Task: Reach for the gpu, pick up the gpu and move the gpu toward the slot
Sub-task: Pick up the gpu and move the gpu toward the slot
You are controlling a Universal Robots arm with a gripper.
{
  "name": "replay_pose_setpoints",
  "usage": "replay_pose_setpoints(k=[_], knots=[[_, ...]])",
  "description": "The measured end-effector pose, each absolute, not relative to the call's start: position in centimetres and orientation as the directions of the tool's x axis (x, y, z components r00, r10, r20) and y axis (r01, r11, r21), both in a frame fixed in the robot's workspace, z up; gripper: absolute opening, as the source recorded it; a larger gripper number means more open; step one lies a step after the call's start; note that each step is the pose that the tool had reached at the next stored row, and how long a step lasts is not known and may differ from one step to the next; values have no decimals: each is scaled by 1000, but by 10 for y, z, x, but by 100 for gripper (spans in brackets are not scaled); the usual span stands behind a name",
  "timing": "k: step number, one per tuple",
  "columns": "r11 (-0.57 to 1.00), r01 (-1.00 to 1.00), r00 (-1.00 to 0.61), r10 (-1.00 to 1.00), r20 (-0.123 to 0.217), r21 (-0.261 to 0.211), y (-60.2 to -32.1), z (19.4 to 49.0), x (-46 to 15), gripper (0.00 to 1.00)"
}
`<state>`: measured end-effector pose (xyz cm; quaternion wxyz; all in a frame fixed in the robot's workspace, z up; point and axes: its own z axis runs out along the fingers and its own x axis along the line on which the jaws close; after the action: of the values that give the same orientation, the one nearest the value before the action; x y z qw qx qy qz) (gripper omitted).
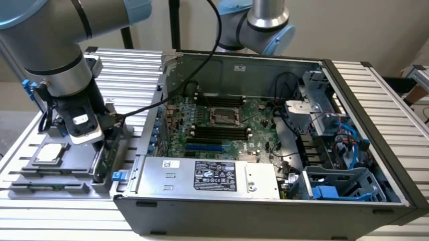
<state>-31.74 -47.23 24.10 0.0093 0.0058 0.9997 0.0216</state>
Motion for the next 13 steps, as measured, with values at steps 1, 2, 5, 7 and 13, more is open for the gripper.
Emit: replay_pose_setpoints(k=[1,2,5,7,13], knots=[[999,11,-1000,12,-17,44,-472,241,-317,26],[999,11,-1000,12,-15,44,-473,241,-317,26],[999,12,-1000,12,-4,43,-473,242,-316,26],[999,12,-1000,12,5,43,-473,242,-315,26],[999,12,-1000,12,12,43,-473,242,-313,26]])
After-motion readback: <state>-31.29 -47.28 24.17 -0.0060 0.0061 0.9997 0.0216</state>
